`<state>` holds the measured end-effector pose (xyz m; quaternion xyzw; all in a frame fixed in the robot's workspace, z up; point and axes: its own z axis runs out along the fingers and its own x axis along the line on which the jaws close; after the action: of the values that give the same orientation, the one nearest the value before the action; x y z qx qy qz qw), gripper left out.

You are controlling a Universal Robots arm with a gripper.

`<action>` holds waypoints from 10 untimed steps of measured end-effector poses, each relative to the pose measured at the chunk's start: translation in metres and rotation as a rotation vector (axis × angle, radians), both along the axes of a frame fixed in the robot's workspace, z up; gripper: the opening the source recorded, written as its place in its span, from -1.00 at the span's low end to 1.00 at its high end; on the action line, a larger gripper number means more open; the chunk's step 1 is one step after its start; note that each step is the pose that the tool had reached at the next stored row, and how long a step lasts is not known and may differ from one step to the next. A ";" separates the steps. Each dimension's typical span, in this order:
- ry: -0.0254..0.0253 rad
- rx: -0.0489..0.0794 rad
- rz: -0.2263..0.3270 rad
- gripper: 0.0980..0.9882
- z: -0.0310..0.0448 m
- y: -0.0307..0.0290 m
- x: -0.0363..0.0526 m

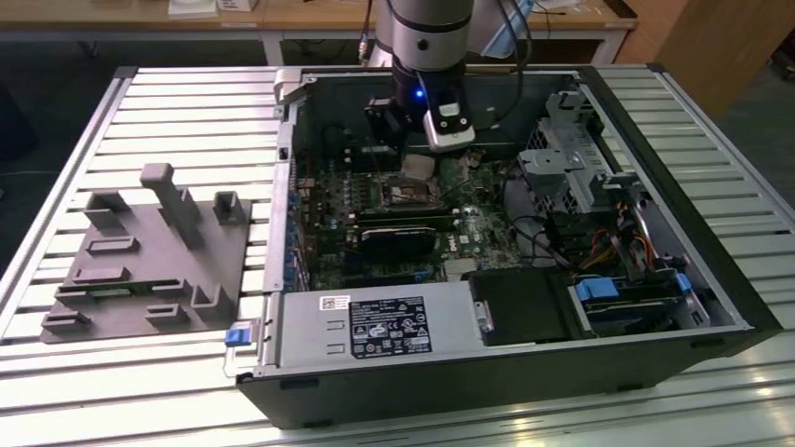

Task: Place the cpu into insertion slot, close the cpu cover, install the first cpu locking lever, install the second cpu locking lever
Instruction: 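Place the cpu into insertion slot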

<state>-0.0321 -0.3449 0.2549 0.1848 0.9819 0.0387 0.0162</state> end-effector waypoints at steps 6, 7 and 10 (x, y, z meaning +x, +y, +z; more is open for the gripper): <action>0.0000 0.000 -0.067 0.00 -0.0002 0.0000 0.0000; 0.0000 0.000 -0.079 0.00 -0.0002 0.0000 0.0000; 0.0000 0.000 -0.110 0.00 -0.0003 0.0000 0.0000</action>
<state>-0.0321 -0.3449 0.2546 0.2387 0.9702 0.0377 0.0183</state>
